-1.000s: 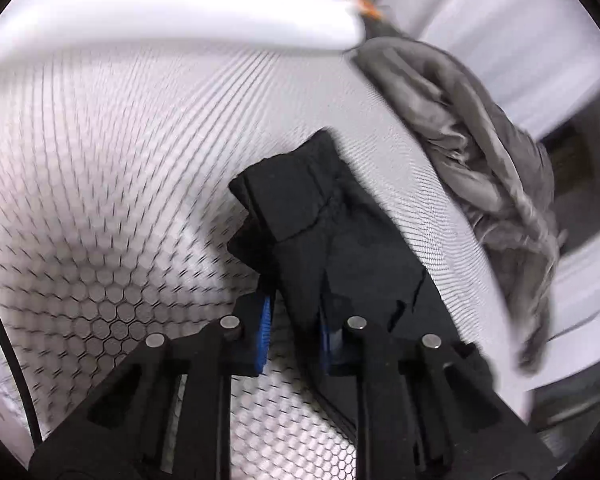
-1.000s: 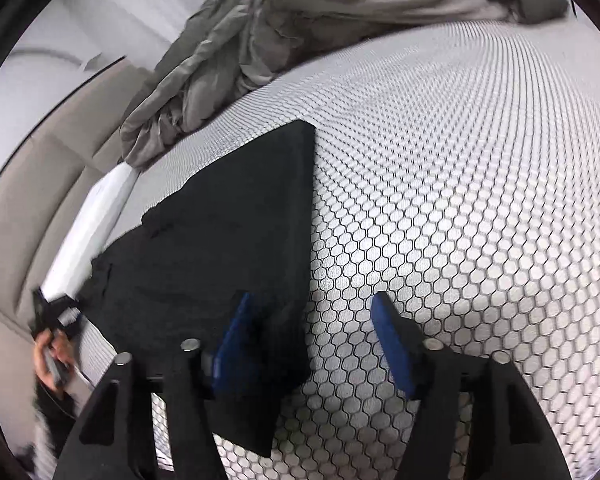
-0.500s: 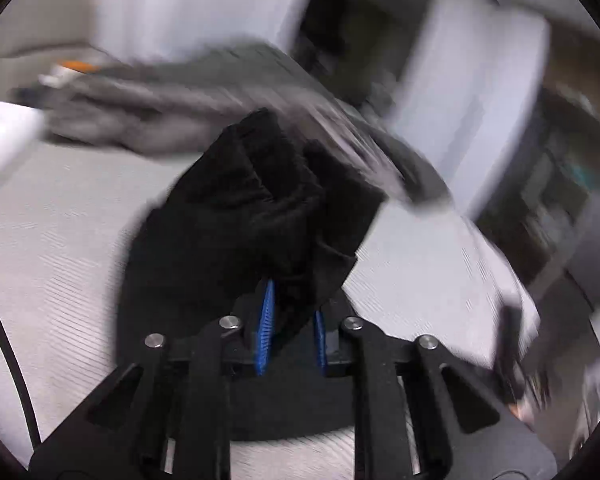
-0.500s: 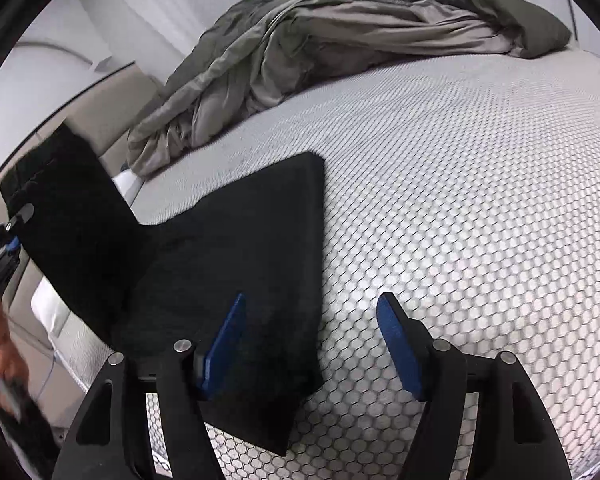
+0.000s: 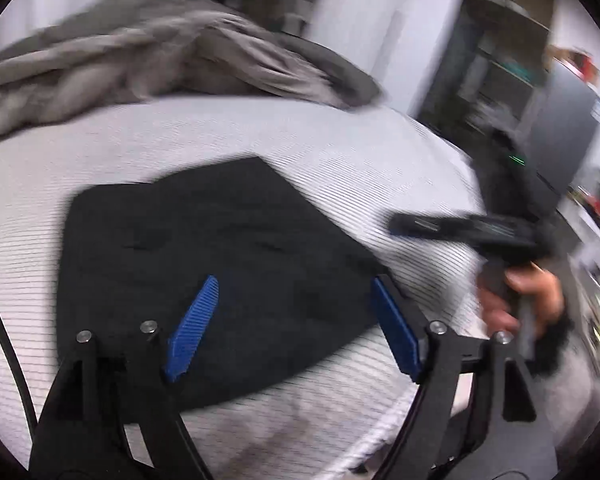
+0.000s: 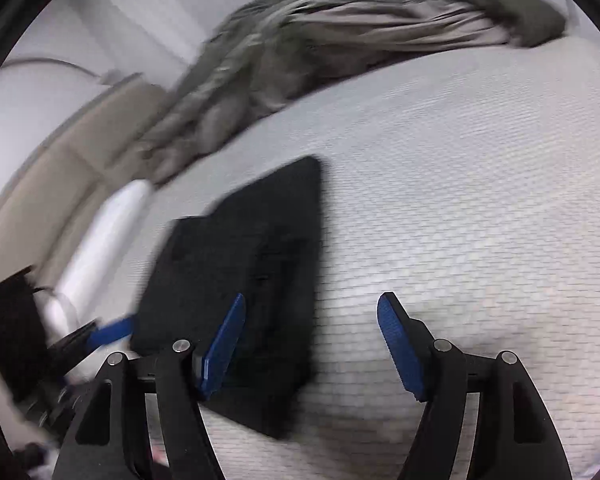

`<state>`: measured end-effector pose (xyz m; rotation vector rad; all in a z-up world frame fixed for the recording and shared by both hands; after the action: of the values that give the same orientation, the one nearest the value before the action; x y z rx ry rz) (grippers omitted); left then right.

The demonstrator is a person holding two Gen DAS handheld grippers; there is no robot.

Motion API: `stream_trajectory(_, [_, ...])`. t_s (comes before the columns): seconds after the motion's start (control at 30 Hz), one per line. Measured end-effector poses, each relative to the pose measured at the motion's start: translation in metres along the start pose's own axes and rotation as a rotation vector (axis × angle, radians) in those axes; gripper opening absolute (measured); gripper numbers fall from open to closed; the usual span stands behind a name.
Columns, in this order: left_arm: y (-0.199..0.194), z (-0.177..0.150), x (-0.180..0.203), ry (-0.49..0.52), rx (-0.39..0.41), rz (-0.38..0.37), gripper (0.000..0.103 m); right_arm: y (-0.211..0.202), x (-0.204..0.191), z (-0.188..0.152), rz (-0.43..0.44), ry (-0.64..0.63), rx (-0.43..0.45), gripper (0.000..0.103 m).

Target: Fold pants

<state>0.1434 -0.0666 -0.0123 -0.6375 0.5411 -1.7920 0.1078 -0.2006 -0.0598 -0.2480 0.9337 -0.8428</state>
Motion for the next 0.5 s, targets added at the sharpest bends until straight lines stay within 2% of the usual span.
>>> stream_trajectory(0.03, [0.005, 0.001, -0.023, -0.033, 0.001, 0.096, 0.076, 0.005, -0.008, 0.0, 0.068, 0.012, -0.009, 0.07])
stream_trajectory(0.1, [0.016, -0.001, -0.056, -0.081, -0.017, 0.215, 0.076, 0.022, -0.027, 0.0, 0.182, 0.032, -0.043, 0.07])
stream_trajectory(0.13, [0.015, -0.006, -0.072, -0.105, -0.035, 0.247, 0.076, 0.027, -0.032, 0.0, 0.214, 0.036, -0.054, 0.07])
stream_trajectory(0.17, [0.019, -0.011, -0.087, -0.137, -0.064, 0.264, 0.076, 0.038, -0.039, -0.001, 0.254, 0.043, -0.078, 0.07])
stream_trajectory(0.2, [0.024, -0.016, -0.096, -0.155, -0.079, 0.267, 0.076, 0.043, -0.041, -0.001, 0.258, 0.047, -0.091, 0.07])
stream_trajectory(0.33, [0.036, -0.03, -0.119, -0.17, -0.114, 0.309, 0.076, 0.067, -0.035, -0.004, 0.142, 0.058, -0.136, 0.069])
stream_trajectory(0.43, [0.03, -0.041, -0.13, -0.149, -0.117, 0.319, 0.076, 0.066, -0.04, 0.001, 0.178, 0.078, -0.11, 0.068])
stream_trajectory(0.5, [0.03, -0.043, -0.131, -0.143, -0.12, 0.317, 0.076, 0.059, -0.05, 0.006, 0.244, 0.069, -0.083, 0.068])
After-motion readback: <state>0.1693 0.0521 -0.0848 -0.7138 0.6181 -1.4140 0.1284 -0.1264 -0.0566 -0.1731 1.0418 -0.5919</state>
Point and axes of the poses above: each gripper's, at about its wrist camera, not at the fingertips, and y roughly the way its jaws point, x to its right, z to its top, the point moved 6 cm from there along y, roughly the way its jaws point, and after that the axes turned 10 degrees about z, right-handed, at the moved point
